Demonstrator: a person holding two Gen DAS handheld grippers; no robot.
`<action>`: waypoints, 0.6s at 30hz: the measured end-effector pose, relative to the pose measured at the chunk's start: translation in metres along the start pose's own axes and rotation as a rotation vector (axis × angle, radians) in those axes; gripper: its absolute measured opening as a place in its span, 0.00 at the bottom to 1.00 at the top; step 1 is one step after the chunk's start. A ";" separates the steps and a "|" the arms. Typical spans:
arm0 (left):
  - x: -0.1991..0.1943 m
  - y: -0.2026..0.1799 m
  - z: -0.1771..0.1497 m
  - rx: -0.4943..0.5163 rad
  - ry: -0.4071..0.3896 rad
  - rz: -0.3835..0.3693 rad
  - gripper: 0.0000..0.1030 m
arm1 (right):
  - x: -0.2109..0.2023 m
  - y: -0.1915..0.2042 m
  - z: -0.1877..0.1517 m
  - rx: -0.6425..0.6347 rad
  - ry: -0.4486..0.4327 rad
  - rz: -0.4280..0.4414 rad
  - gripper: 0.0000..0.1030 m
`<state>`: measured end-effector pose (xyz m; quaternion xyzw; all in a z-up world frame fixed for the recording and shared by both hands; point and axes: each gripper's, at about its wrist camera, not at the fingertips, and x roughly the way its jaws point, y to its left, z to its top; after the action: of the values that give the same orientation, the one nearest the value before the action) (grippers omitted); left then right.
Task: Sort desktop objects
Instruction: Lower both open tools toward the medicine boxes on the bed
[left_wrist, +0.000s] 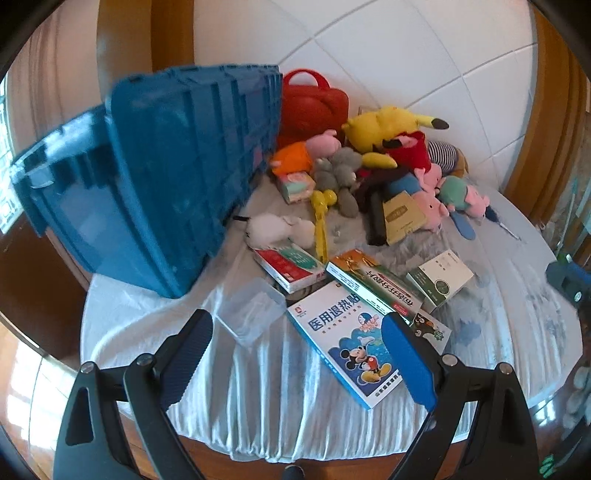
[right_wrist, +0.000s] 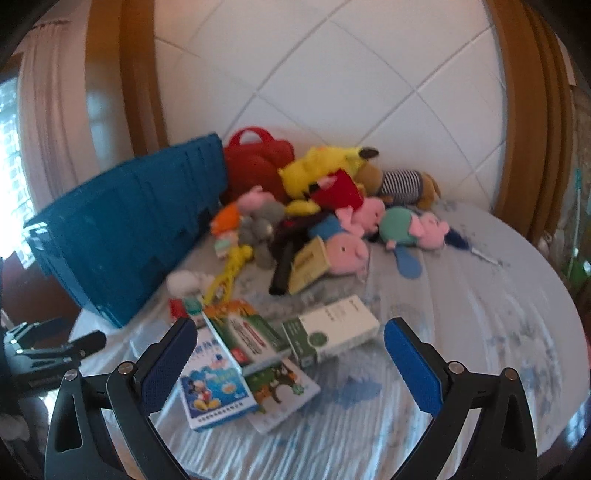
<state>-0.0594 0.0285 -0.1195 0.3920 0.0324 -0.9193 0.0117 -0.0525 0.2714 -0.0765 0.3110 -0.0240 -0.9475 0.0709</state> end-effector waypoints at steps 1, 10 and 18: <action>0.004 -0.001 0.001 0.002 0.004 -0.007 0.91 | 0.006 -0.001 -0.002 0.000 0.015 -0.009 1.00; 0.057 -0.015 0.013 0.048 0.058 -0.064 0.91 | 0.053 -0.024 -0.013 0.071 0.123 -0.106 0.95; 0.126 -0.036 0.001 0.103 0.156 -0.064 0.84 | 0.120 -0.035 -0.048 0.099 0.252 -0.106 0.77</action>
<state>-0.1494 0.0652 -0.2080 0.4614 -0.0013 -0.8863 -0.0405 -0.1238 0.2883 -0.1890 0.4316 -0.0452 -0.9009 0.0075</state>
